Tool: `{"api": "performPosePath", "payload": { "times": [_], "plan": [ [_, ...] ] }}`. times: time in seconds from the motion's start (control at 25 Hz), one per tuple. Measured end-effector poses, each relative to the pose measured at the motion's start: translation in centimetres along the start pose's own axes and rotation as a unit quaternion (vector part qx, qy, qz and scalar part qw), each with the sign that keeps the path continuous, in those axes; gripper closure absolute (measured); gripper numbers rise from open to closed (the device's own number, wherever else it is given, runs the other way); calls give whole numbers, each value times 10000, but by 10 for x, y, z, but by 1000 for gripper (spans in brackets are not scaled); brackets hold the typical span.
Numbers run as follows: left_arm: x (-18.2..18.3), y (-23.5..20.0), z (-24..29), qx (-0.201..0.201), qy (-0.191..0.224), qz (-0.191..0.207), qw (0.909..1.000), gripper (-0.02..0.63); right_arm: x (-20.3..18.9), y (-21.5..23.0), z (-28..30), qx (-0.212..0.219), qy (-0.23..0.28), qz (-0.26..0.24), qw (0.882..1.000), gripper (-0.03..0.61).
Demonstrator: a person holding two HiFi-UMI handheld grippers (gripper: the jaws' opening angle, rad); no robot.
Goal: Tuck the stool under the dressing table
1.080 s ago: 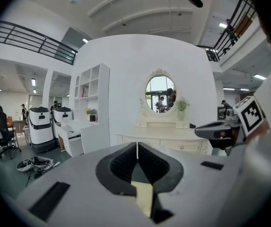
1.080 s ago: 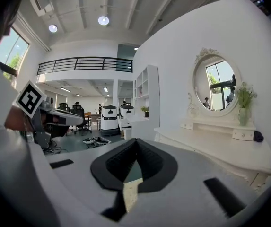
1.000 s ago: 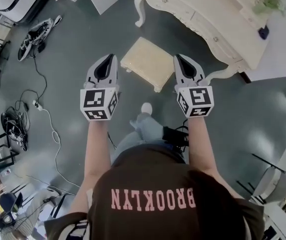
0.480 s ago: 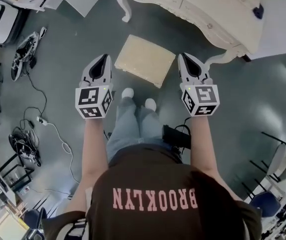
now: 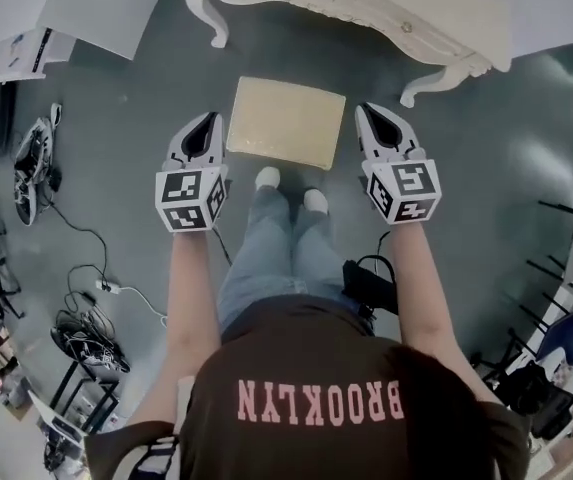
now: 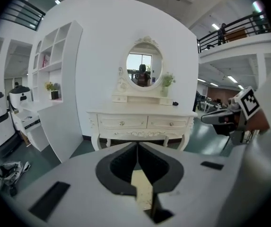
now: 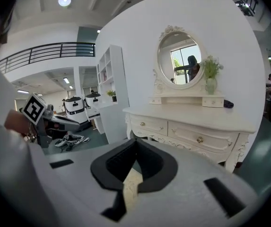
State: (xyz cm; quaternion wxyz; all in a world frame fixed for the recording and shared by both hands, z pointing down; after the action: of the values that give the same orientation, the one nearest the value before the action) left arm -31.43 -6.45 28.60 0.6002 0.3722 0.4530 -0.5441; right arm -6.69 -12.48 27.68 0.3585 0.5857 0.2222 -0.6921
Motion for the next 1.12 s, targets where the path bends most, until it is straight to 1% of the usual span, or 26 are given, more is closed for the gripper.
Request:
{"api": "performPosePath", "payload": {
  "times": [0.2,0.36,0.52,0.64,0.84,1.0,1.12],
  "plan": [
    [-23,-23,29,-580,-517,-16,9970,604,-34,-12,20,-138,-449,-118,9988,580],
    [-48,-34,49,-1005,-720,-42,9923,604,-63,-14,27,-339,-749,10,9966,580],
    [-78,-42,64,-1298,-904,258,9871,604,-89,-11,32,-575,-876,175,9943,580],
    [-96,-48,70,-1266,-1046,214,9862,603,-110,-10,36,-634,-972,338,9927,580],
    [-139,-51,75,-993,-1405,278,9847,603,-152,-12,43,-547,-1153,491,9906,580],
    [-175,-42,76,-1048,-1582,244,9815,603,-188,-15,42,-421,-1329,430,9893,580],
    [-206,-36,75,-1125,-1742,318,9778,603,-218,-11,35,-482,-1400,519,9876,580]
  ]
}}
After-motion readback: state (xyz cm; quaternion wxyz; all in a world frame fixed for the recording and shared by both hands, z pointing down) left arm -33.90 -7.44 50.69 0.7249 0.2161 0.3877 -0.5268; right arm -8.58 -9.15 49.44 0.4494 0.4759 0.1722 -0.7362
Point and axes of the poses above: the fingertips, and each gripper's own axes: z forward along the fingers, y to its right, x out of its top, the point moved 2 cm from there along -z, backward along the fingers, and after that the axes turned 12 degrees about y, right-handed, at the moved point
